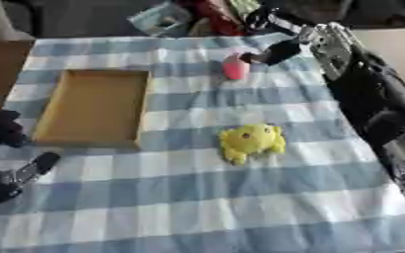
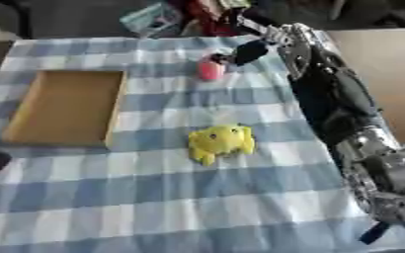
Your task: Pick up objects on the table and place them in the box.
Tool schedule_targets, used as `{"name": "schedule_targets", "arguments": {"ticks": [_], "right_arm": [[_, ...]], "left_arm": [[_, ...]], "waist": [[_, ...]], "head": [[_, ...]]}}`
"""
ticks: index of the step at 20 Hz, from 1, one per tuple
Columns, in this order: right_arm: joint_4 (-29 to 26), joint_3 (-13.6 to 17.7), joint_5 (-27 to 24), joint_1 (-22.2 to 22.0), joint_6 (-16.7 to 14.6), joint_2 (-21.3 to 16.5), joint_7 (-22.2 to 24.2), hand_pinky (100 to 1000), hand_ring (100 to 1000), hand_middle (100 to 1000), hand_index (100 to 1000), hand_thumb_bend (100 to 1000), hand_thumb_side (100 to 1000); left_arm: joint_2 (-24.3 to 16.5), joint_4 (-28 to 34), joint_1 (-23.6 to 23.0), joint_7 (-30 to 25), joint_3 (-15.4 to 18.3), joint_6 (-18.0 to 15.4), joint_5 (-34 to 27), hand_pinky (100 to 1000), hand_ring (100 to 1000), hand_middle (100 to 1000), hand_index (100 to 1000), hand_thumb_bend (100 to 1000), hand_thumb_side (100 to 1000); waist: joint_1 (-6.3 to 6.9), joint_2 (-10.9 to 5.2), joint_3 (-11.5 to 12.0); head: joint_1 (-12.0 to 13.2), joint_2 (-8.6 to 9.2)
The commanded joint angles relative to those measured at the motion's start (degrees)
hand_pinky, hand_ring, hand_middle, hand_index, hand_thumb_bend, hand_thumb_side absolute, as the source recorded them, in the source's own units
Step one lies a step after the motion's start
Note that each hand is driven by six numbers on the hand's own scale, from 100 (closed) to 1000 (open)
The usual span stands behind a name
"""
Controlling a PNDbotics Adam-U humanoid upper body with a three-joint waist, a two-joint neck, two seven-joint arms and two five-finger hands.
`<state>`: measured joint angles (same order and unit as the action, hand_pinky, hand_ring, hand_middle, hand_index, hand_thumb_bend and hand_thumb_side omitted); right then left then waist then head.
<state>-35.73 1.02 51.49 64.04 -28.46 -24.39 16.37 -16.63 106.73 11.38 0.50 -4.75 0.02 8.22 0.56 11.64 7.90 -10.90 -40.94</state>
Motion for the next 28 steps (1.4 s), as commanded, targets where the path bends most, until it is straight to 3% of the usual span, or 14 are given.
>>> {"name": "schedule_targets", "arguments": {"ticks": [1,28], "right_arm": [[-0.51,0.01,0.72,1.49,0.02,-0.63,-0.22,829,850,892,868,408,476],[3.09,0.59,6.54,0.18,2.32,0.41,-4.16,813,827,857,842,421,472]], "left_arm": [[-0.87,1.12,0.68,-0.20,0.04,-0.06,-0.20,547,542,512,683,807,294],[-0.79,1.37,0.84,-0.46,-0.16,-0.07,-0.32,548,539,511,682,805,295]], "waist": [[0.03,-0.96,0.13],[0.38,-0.39,1.26]], "head": [[-0.29,0.50],[-1.10,0.40]]}}
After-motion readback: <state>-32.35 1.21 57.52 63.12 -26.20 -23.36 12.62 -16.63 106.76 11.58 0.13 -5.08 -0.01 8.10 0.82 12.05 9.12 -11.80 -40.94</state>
